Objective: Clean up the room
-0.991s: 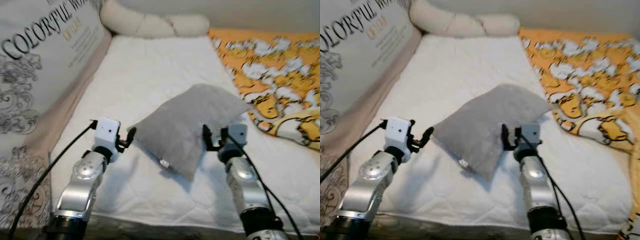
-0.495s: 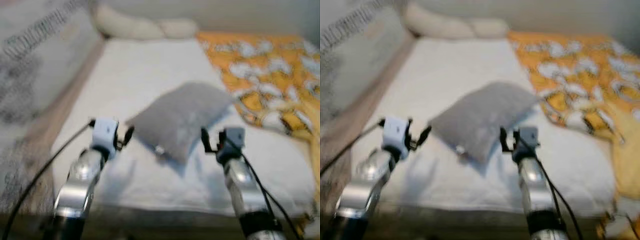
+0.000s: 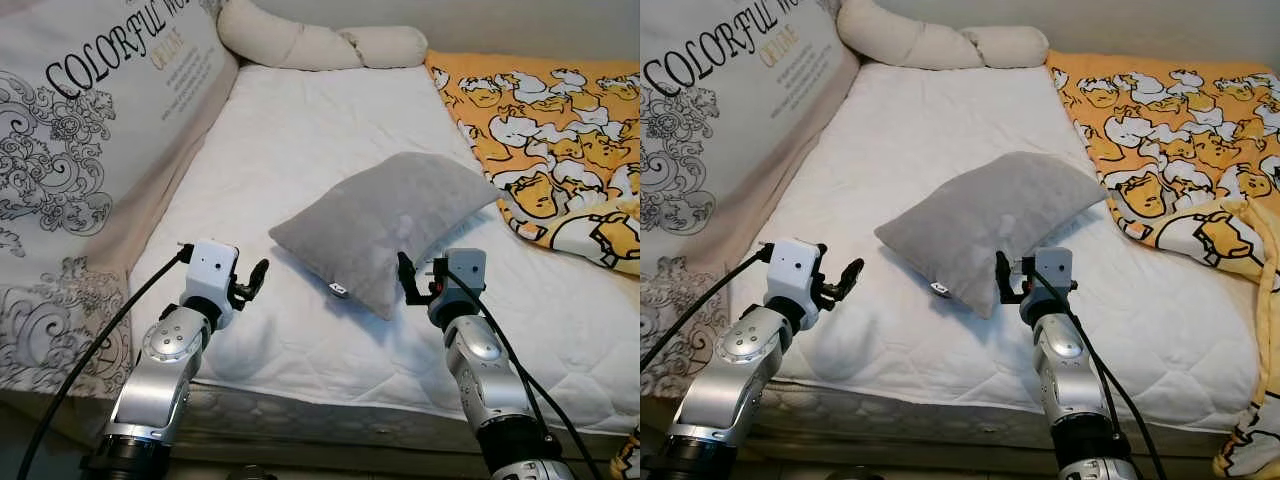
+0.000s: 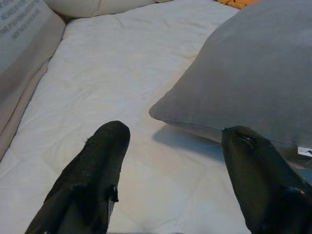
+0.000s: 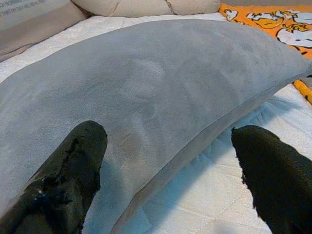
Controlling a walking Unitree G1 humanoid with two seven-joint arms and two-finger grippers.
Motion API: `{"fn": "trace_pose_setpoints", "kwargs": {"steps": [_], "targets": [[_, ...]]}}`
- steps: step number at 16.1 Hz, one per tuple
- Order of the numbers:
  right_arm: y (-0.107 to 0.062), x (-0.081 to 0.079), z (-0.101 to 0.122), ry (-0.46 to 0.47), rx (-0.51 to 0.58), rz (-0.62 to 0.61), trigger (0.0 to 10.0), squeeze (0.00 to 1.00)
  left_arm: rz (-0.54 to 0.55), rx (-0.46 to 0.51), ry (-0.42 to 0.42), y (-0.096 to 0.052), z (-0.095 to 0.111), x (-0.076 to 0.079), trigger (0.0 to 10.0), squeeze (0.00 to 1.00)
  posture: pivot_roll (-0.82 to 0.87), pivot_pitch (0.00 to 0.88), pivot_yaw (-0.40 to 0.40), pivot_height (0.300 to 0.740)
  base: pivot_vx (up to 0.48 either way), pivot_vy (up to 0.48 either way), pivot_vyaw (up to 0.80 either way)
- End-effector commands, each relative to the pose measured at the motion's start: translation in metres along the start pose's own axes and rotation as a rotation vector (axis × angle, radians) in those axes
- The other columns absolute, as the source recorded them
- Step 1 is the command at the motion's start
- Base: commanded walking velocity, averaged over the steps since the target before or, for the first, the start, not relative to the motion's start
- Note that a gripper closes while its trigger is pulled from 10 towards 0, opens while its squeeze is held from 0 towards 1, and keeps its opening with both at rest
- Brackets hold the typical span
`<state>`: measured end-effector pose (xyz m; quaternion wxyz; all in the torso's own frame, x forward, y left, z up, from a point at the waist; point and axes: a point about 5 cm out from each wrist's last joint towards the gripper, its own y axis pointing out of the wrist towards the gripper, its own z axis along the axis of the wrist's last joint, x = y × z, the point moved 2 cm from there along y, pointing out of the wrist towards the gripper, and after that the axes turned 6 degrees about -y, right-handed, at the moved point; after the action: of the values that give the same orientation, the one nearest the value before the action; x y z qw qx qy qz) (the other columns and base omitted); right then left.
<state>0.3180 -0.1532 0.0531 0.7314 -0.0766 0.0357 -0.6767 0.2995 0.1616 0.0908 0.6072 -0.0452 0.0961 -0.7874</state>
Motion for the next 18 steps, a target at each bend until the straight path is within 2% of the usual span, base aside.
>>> {"fn": "trace_pose_setpoints", "kwargs": {"steps": [1, 10, 12, 13, 18], "targets": [[0.0001, 0.0026, -0.0015, 0.013, -0.014, -0.009, 10.0, 0.0, 0.012, 0.007, 0.007, 0.0013, 0.0033, -0.0028, 10.0, 0.0, -0.03, 0.0, -0.004, 0.74, 0.0, 0.0, 0.0], [-0.0001, 0.0008, -0.0029, 0.018, -0.015, 0.003, 10.0, 0.0, 0.002, 0.018, -0.002, 0.0011, 0.0041, -0.0015, 10.0, 0.0, -0.03, 0.0, -0.005, 0.74, 0.0, 0.0, 0.0], [0.0, -0.0006, -0.0056, 0.041, -0.033, 0.006, 10.0, 0.0, -0.002, 0.021, -0.006, 0.0011, 0.0045, -0.0005, 10.0, 0.0, -0.03, 0.0, -0.006, 0.74, 0.0, 0.0, -0.8], [0.0002, -0.0007, -0.0049, 0.035, -0.026, 0.009, 10.0, 0.0, -0.002, 0.022, -0.006, 0.0011, 0.0044, -0.0005, 10.0, 0.0, -0.03, 0.0, -0.006, 0.74, 0.0, 0.0, -0.8], [-0.0001, -0.0052, -0.0068, -0.006, -0.031, 0.051, 10.0, 0.0, -0.009, 0.023, -0.007, 0.001, 0.0035, 0.0006, 10.0, 0.0, -0.03, 0.0, -0.007, 0.74, 0.049, 0.0, 0.09]]}}
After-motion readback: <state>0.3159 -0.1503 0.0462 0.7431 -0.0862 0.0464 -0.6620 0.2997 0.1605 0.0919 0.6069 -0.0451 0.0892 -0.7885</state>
